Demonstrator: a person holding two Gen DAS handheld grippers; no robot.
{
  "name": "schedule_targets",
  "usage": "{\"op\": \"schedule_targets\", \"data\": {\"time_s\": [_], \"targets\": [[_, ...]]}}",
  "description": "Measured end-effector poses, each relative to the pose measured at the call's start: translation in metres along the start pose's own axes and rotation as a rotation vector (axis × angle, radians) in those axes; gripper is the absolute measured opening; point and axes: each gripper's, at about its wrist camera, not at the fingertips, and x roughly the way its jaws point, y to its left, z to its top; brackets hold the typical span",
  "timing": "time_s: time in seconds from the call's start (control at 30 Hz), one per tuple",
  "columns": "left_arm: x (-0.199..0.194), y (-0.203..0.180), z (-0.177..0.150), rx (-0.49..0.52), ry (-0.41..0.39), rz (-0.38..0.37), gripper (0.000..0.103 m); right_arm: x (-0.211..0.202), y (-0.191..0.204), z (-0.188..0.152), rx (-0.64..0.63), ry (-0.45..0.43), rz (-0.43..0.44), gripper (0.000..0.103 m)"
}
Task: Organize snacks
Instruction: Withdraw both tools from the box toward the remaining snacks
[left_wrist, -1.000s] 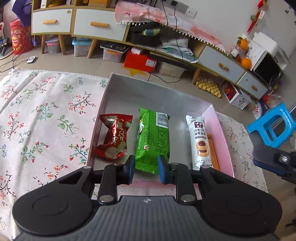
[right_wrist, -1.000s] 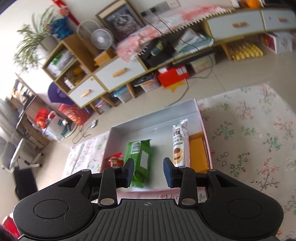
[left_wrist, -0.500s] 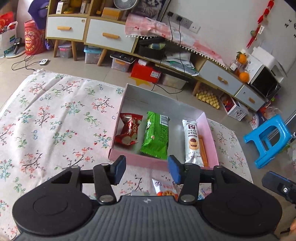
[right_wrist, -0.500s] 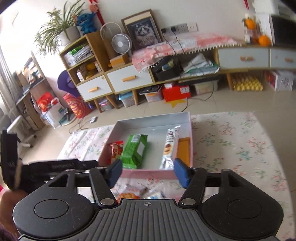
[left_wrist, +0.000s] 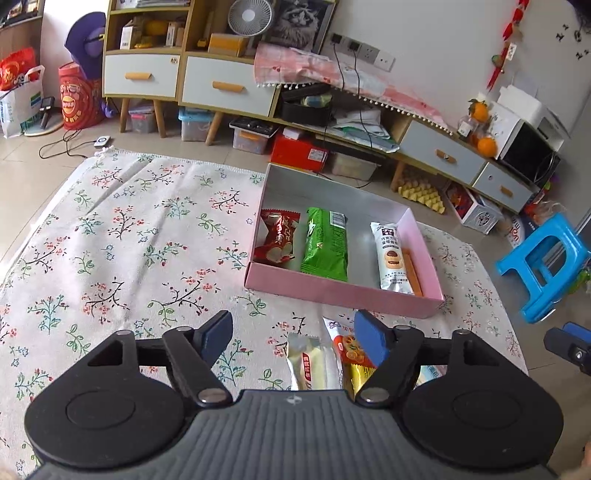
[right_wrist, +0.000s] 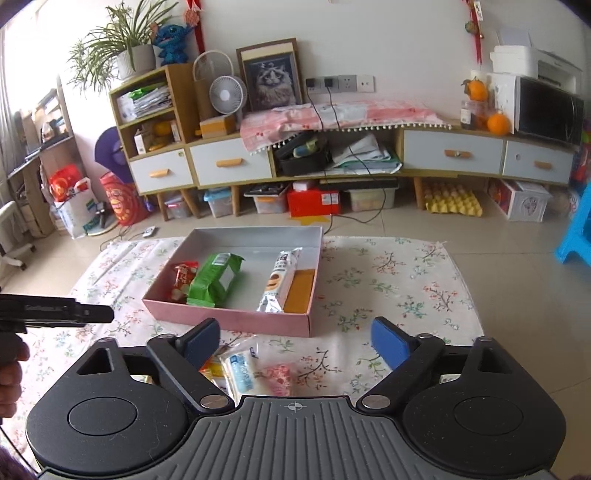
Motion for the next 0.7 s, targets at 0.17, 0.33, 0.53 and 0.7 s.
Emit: {"op": "schedule_targets", "data": {"time_s": [0.17,0.33,0.53,0.7], "targets": [[0.003,0.000,-0.005,0.000,0.011,0.005,0.077,0.000,0.001,-0.002,-0.010,-0.018,0.003,0.096],[0.000,0.007,-0.010,-0.017,0.014,0.013,0.079,-0.003,0.006,-0.006,-0.073,-0.055,-0.006,0.097],[-0.003,0.011,-0.015,-0.036,0.022,0.002,0.081,-0.003,0.008,-0.007,-0.084,-0.084,0.015,0.100],[-0.005,0.010,-0.018,-0.024,0.031,0.000,0.083,0.002,0.007,-0.007,-0.079,-0.072,0.020,0.101]]}}
